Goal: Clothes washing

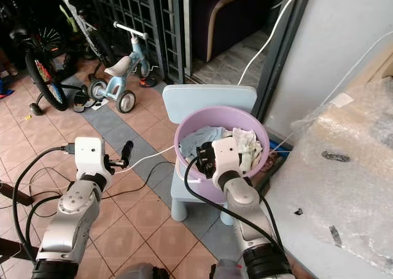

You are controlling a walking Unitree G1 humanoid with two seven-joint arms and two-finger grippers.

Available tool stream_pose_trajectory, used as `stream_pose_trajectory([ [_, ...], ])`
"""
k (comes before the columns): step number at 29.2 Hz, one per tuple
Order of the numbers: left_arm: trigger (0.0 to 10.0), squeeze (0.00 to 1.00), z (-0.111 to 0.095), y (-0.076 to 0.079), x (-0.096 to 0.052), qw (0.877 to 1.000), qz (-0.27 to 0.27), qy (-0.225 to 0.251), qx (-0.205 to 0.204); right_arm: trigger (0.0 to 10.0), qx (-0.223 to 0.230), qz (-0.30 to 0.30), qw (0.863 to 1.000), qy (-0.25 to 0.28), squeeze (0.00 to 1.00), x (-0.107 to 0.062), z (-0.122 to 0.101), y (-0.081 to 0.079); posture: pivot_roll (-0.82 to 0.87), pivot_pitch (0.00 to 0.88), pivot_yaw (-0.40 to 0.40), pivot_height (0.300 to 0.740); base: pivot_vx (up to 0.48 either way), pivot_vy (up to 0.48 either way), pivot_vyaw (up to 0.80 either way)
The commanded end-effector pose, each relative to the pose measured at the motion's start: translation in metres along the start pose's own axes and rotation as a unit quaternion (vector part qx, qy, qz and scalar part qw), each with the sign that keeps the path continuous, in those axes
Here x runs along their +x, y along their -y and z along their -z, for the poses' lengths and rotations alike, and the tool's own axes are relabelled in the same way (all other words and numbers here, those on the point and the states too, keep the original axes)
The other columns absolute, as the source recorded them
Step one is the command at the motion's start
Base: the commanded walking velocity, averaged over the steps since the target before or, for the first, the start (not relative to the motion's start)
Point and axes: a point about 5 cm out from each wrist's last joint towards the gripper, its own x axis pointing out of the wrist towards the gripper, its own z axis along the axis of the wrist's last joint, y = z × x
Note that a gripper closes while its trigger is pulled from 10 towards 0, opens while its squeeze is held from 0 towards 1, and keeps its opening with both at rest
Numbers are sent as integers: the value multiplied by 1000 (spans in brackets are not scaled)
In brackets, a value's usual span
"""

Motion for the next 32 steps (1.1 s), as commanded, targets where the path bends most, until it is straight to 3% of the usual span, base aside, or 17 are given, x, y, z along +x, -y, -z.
stream_pose_trajectory([
  [1, 10000, 0, 4, -3, -1, 1000, -6, -13, 9, 10000, 6, 17, 1000, -12, 47, 3, -1, 5, -43, 46, 41, 740, 371, 304, 0],
  [2, 10000, 0, 5, -3, 0, 1000, -5, -16, 10, 10000, 11, 31, 999, -24, 1000, 3, 1, 9, -47, 46, 42, 740, 349, 296, 0],
  [11, 10000, 0, 4, 2, 3, 999, 1, -26, 23, 10000, 15, 54, 997, -56, 1000, 4, 6, 14, -44, 53, 39, 740, 96, 0, 0],
  [24, 10000, 0, 6, 3, -1, 999, 3, -28, 21, 10000, 15, 58, 997, -57, 949, 7, 2, 15, -44, 66, 30, 740, 136, -247, 0],
  [25, 10000, 0, 6, 3, -1, 999, 3, -29, 21, 10000, 14, 58, 997, -57, 812, 7, 1, 15, -44, 68, 29, 740, 255, -330, 0],
  [26, 10000, 0, 7, 4, -1, 999, 3, -29, 20, 10000, 14, 58, 997, -57, 502, 7, 1, 16, -45, 68, 28, 740, 255, -326, 0],
  [27, 10000, 0, 7, 4, -1, 999, 3, -29, 19, 10000, 13, 58, 997, -58, 502, 7, 1, 16, -45, 68, 28, 740, 255, -326, 0],
  [28, 10000, 0, 7, 4, -1, 999, 3, -30, 17, 10000, 13, 55, 997, -58, 0, 7, 1, 16, -45, 70, 26, 740, 247, -330, 0],
  [32, 10000, 0, 7, 4, -2, 1000, -1, -29, 6, 10000, 12, 49, 997, -58, 0, 8, 0, 14, -46, 71, 23, 740, 182, -227, 0],
])
